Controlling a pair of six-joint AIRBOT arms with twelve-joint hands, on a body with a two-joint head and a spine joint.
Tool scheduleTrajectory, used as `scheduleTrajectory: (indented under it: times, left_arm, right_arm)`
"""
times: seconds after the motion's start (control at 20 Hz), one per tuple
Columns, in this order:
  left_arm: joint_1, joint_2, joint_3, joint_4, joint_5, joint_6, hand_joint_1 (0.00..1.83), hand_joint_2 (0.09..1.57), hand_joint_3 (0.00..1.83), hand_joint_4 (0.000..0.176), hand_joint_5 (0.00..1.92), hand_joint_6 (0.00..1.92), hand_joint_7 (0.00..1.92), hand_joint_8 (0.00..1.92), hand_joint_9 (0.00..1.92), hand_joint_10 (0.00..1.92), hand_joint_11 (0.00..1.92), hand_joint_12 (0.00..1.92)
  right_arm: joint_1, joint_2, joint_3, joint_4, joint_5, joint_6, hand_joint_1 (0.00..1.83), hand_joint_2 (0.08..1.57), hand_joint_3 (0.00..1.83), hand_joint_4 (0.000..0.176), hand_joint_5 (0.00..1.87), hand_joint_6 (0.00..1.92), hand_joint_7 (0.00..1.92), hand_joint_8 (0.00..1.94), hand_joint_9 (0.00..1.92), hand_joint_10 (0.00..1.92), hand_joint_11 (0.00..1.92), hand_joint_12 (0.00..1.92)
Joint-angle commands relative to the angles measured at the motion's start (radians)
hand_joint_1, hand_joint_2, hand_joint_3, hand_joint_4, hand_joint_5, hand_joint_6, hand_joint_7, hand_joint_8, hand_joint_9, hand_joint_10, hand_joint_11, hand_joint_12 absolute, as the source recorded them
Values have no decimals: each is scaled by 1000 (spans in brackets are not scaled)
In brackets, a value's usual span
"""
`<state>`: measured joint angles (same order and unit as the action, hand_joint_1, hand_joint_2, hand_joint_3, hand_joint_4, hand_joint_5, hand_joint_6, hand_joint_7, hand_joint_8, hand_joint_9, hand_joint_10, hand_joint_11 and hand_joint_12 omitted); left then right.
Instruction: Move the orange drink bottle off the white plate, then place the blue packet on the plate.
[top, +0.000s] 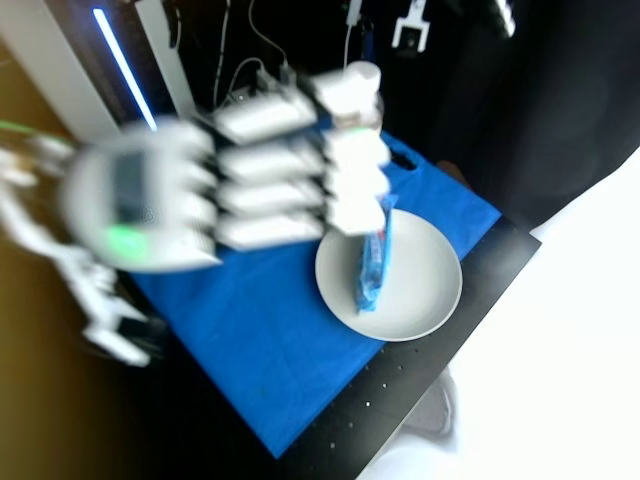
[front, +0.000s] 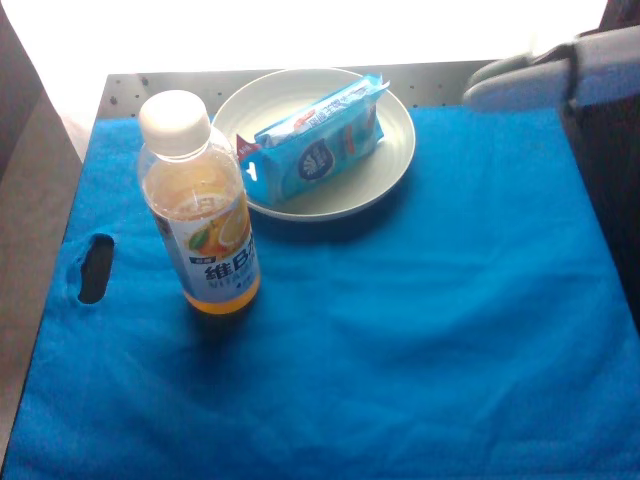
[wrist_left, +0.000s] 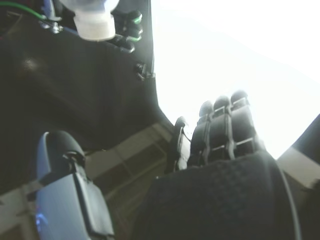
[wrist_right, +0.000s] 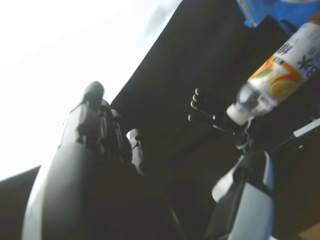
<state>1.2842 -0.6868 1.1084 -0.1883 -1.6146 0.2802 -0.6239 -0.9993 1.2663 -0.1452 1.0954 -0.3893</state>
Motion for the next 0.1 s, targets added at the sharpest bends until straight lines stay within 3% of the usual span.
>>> scheduleTrajectory:
  times: [0.0,0.05]
  left_arm:
    - [-40,2,1,-27,-117,32,584,797,0,176,0,0,0,0,0,0,0,0]
    - [-82,-5,3,-20,-117,62,596,830,12,176,0,0,0,0,0,0,0,0]
  right_arm:
    - [-22,7,-14,81,204,-21,813,675,0,176,0,0,74,7,61,12,0,451]
    - [-67,16,-26,130,276,-25,870,718,6,176,0,0,63,5,15,11,0,169]
